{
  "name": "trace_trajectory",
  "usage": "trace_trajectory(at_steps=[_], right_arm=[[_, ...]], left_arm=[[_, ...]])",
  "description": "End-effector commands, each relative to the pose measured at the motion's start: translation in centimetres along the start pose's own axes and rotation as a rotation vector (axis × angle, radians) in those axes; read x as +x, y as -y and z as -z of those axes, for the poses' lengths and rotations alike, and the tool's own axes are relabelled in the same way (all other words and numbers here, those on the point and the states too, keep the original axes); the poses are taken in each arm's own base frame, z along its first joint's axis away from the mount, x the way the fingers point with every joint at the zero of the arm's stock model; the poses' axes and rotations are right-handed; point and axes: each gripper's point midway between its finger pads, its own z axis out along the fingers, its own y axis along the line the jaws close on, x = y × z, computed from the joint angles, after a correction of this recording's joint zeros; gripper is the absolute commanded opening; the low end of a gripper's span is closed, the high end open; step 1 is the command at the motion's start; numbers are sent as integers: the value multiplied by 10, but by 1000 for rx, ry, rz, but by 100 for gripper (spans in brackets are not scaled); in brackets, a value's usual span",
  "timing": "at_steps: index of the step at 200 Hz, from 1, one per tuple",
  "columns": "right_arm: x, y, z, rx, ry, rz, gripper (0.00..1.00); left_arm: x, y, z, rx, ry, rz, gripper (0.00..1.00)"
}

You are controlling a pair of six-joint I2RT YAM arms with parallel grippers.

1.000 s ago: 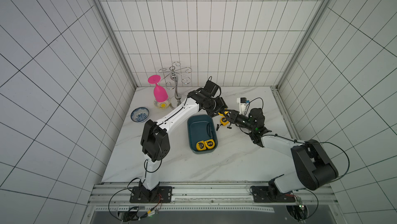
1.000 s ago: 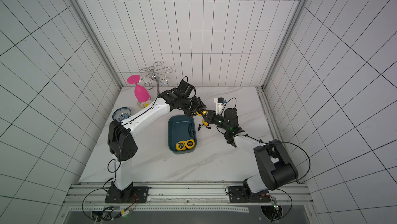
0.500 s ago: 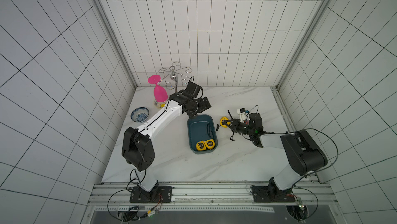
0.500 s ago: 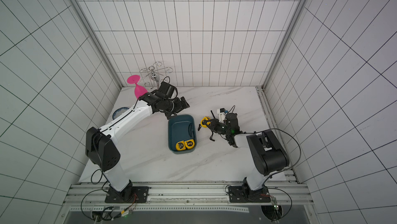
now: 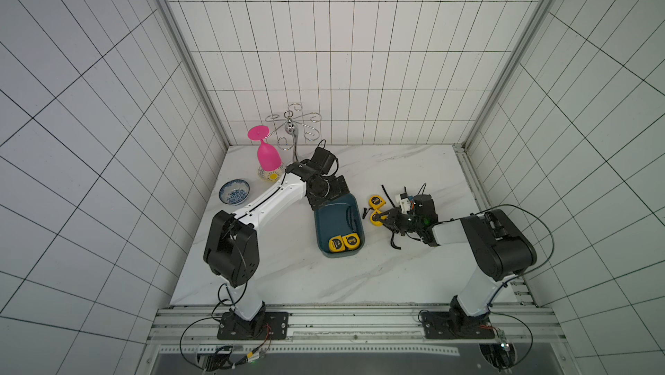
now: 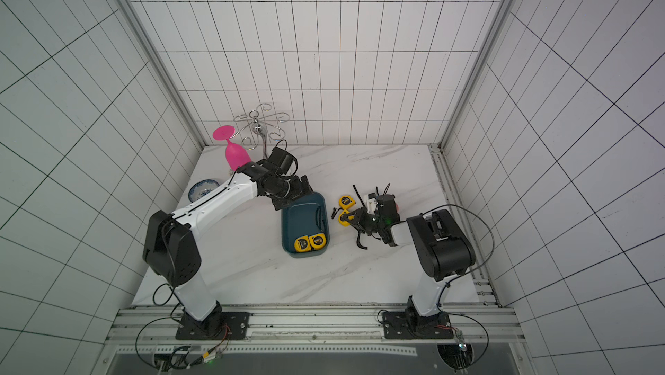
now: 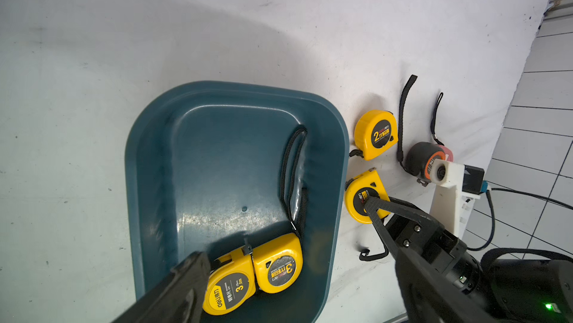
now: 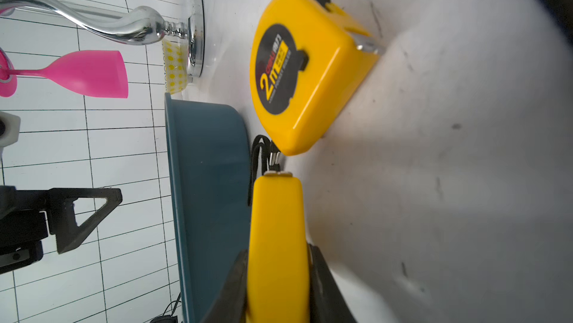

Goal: Take the tape measure out of the storage box
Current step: Place the tape measure at the center of the board.

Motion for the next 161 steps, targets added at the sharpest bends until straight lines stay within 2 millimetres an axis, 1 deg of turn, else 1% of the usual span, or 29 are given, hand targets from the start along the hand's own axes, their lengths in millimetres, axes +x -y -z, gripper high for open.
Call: trace_trajectory(at_steps=[1,23,51,82,112,161], right_arm=[[-6,-3,-1,-1,-14,1,10],[-3,-1,-1,14,-21,-5,17],[-1,1,5,51,-29,-14,30],[3,4,15,130,-49,34,48],[5,5,26,205,-68,60,57],[8,16,42,336,-86,85,70]], left_arm=[[1,-3,3,-7,10,-26,98],[3,-5,2,-13,2,-29,98],[5,-7,1,-21,-3,-35,98],[7,-10,0,-31,-10,-44,97],[10,-14,-3,-45,-21,-50,97],[18,-18,-7,-87,-34,-110,98]])
